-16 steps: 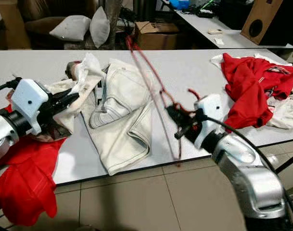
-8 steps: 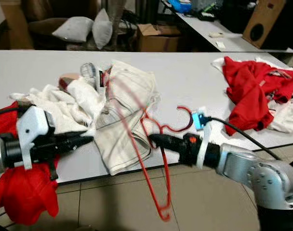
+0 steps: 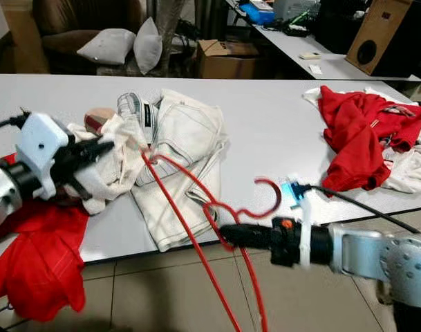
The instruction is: Hang hanger
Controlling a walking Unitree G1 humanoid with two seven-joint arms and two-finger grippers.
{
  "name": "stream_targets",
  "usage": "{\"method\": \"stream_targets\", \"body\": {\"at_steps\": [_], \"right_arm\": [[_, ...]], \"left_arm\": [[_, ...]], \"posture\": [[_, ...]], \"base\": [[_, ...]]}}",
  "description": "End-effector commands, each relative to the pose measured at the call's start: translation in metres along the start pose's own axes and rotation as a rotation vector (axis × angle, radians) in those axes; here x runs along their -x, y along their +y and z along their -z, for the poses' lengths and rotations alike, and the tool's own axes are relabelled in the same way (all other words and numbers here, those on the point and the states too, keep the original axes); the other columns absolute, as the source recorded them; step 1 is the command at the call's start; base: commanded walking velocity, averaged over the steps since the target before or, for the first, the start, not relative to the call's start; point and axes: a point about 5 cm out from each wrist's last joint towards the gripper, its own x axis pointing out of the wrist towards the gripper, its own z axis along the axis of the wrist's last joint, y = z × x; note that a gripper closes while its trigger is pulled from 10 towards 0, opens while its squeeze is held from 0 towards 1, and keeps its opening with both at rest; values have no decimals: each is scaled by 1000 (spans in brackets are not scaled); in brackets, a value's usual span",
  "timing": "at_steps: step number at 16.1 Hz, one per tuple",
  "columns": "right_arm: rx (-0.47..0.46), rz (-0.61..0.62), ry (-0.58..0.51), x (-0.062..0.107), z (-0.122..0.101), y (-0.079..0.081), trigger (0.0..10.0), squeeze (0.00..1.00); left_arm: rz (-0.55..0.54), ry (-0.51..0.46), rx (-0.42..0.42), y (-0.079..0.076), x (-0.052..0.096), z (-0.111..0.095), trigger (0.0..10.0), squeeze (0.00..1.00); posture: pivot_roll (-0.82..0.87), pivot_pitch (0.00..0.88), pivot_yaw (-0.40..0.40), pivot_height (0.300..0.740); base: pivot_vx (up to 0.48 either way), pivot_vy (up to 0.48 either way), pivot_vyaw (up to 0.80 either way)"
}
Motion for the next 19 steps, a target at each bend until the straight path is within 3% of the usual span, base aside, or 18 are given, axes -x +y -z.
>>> {"method": "stream_targets", "body": {"at_steps": [1, 3, 6, 10, 11, 13, 14, 15, 19], "right_arm": [[-24, 13, 1, 3, 1, -1, 10000, 0], [-102, -13, -45, -4, -3, -10, 10000, 0], [-205, -73, -102, -23, -16, -25, 10000, 0], [-272, -70, -75, -39, -18, -36, 10000, 0], [-325, -65, -85, -43, -22, -43, 10000, 0], [-346, -63, -85, -45, -22, -46, 10000, 0], [-339, -69, -53, -47, -17, -44, 10000, 0], [-329, -63, -30, -48, -14, -44, 10000, 0], [-349, -62, -67, -59, -27, -51, 10000, 0]], "left_arm": [[20, -70, -5, -1, -3, -11, 0, 0], [187, -140, 25, -18, -7, -19, 0, 0], [375, -151, 21, -32, -16, -21, 0, 0], [471, -152, 12, -35, -21, -24, 0, 0], [510, -143, 8, -37, -21, -24, 0, 0], [457, -140, -14, -30, -23, -24, 0, 0], [356, -135, -46, -17, -26, -23, 0, 0], [346, -143, -45, -14, -26, -24, 0, 0], [544, -159, 38, -38, -24, -23, 0, 0]], "posture": [[48, 13, -77, 740], [54, 20, -70, 740], [70, 33, -54, 740], [89, 38, -50, 740], [93, 36, -49, 740], [97, 37, -52, 740], [100, 37, -55, 740], [98, 37, -55, 740], [97, 42, -59, 740]], "base": [[0, 0, 0], [0, 0, 0], [0, 0, 0], [0, 0, 0], [0, 0, 0], [0, 0, 0], [0, 0, 0], [0, 0, 0], [0, 0, 0]]}}
